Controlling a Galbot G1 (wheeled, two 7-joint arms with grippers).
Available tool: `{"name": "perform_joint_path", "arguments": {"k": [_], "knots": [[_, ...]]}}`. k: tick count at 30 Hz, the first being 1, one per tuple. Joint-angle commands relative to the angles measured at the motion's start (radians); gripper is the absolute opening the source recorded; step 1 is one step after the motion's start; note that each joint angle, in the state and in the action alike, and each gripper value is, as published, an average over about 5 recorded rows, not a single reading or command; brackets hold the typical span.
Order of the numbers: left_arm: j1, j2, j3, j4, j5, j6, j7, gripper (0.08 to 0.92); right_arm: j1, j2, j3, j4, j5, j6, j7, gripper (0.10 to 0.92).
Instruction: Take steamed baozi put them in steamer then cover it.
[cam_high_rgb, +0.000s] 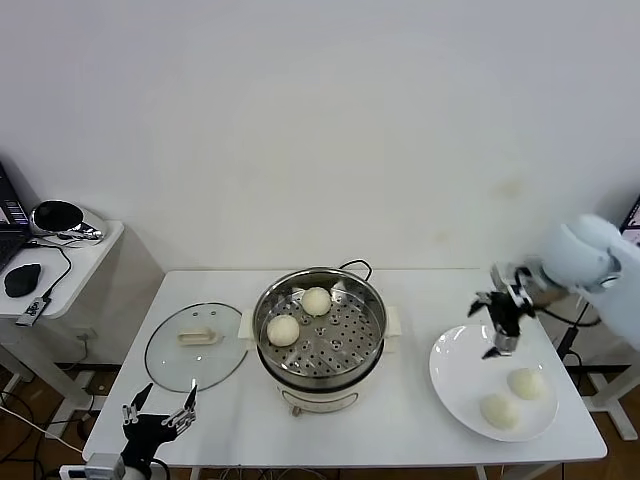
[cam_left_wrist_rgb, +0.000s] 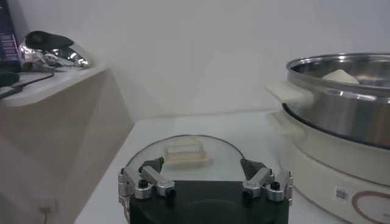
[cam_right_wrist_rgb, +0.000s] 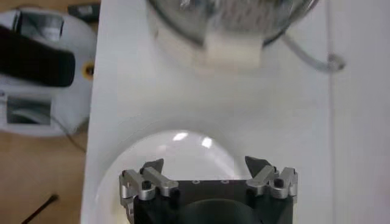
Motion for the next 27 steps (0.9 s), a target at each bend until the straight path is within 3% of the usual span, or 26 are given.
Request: {"name": "perform_joint_path", "arguments": {"k": [1, 27], "knots": [[0.013, 0.001, -0.001, -0.008, 0.010, 0.001, -0.001, 0.823, -0.339, -0.071, 0.223, 0.022, -0.143, 0.049, -0.004, 0.823], [0.018, -0.013, 0.001, 0.030, 0.042, -0.002, -0.005, 0.823, -0.423, 0.079, 0.227, -0.112, -0.246, 0.087, 0.028, 0.823]]}}
